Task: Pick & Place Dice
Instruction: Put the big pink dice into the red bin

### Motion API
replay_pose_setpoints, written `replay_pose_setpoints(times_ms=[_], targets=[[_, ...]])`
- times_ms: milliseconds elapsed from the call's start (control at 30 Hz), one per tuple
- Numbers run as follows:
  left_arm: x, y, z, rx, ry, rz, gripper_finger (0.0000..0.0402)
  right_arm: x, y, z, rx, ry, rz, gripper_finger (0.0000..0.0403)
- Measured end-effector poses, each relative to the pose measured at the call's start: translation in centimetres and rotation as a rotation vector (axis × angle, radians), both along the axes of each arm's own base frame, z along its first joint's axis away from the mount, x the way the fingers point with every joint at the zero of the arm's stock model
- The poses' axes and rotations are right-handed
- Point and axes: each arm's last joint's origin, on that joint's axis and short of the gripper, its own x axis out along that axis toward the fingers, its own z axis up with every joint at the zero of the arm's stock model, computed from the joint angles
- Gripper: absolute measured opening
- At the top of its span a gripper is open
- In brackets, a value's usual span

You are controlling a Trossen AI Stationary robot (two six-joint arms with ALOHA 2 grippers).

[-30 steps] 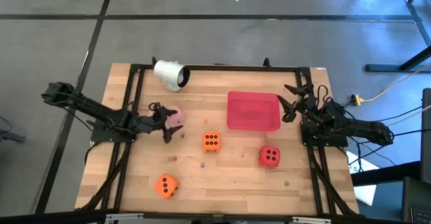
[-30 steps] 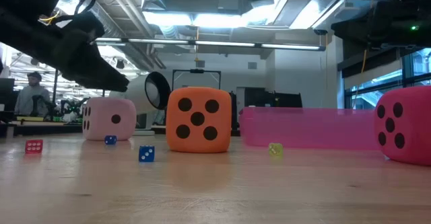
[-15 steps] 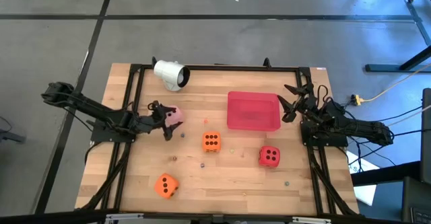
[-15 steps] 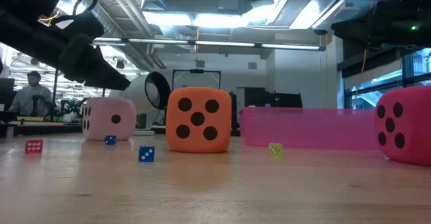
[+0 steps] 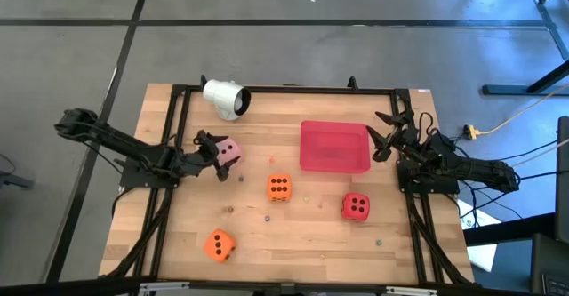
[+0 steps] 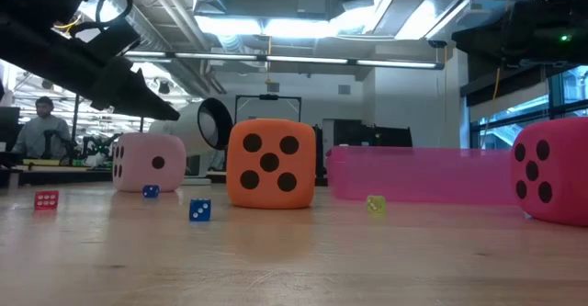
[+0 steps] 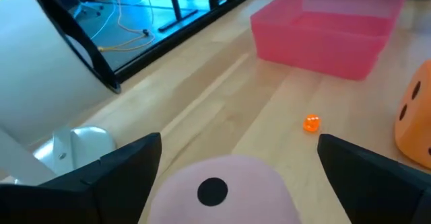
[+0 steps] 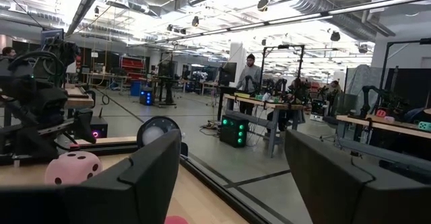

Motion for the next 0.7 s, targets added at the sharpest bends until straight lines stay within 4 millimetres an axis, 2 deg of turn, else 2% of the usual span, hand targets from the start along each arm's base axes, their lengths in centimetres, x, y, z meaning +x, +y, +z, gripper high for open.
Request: replay_pose_setpoints(times_ms=[267, 467, 700], targets=[[-0.02, 0.01, -0.05, -0.02, -0.011, 0.01, 0.0399, 0.0, 0.0, 0.0, 0.0, 0.0, 0.0, 0.0268], [-0.16, 0.18, -0.01, -0.058, -0.074, 0.104, 0.0398, 0.0, 0.0, 0.0, 0.0, 0.0, 0.0, 0.0268], [-0.43, 0.24, -0.54, -0.049, -0.013, 0.11, 0.0398, 0.0, 0.0, 0.0, -0.001, 0.0, 0.0, 0.0268]])
